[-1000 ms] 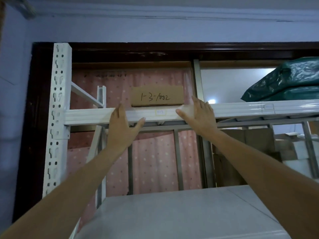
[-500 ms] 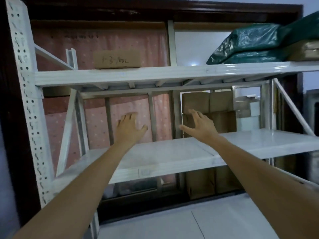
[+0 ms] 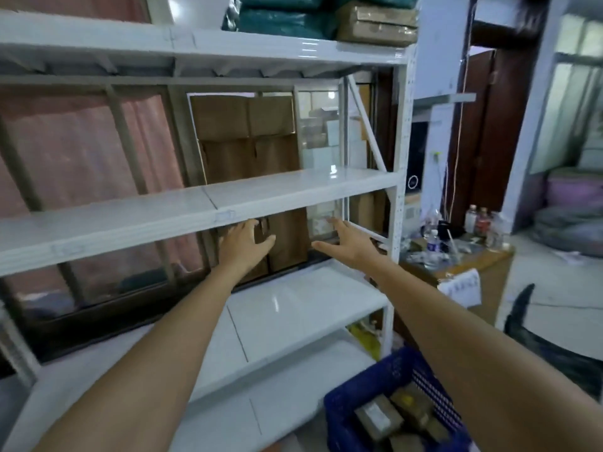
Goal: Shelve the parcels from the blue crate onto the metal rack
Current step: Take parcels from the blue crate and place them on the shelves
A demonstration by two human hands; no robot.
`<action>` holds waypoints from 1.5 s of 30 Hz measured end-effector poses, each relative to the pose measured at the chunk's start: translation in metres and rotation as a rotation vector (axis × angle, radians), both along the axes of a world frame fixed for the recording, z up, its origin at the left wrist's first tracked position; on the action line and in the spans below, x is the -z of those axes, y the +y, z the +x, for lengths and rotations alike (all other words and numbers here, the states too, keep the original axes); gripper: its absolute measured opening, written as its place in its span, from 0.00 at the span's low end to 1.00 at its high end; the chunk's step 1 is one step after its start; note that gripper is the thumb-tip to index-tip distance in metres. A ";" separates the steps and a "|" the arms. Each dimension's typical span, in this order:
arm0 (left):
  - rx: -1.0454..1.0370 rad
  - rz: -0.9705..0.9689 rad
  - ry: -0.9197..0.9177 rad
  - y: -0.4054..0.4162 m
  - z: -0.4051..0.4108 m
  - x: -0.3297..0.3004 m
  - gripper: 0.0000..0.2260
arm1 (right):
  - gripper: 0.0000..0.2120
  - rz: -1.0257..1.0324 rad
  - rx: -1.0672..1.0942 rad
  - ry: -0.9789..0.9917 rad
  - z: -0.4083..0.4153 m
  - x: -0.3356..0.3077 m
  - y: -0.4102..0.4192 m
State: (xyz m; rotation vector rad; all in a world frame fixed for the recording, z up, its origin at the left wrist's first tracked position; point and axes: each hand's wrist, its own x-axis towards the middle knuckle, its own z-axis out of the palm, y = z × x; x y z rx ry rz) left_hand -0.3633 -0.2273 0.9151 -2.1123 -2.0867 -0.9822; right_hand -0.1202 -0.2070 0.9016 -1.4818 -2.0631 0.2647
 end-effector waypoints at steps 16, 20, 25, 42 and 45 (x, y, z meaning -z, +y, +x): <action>0.245 -0.272 -0.039 0.140 0.240 0.169 0.28 | 0.37 -0.196 0.261 -0.044 0.214 0.137 0.089; 0.243 -0.307 -0.021 0.170 0.252 0.201 0.27 | 0.38 -0.279 0.250 -0.084 0.236 0.166 0.124; 0.226 -0.396 -0.033 0.206 0.272 0.236 0.27 | 0.40 -0.386 0.202 -0.129 0.260 0.211 0.166; -0.158 -0.755 -0.200 0.256 0.379 0.357 0.29 | 0.35 -0.711 -0.145 -0.146 0.362 0.324 0.330; -0.209 -0.804 -0.324 0.251 0.393 0.389 0.28 | 0.36 -0.773 -0.192 -0.110 0.365 0.351 0.341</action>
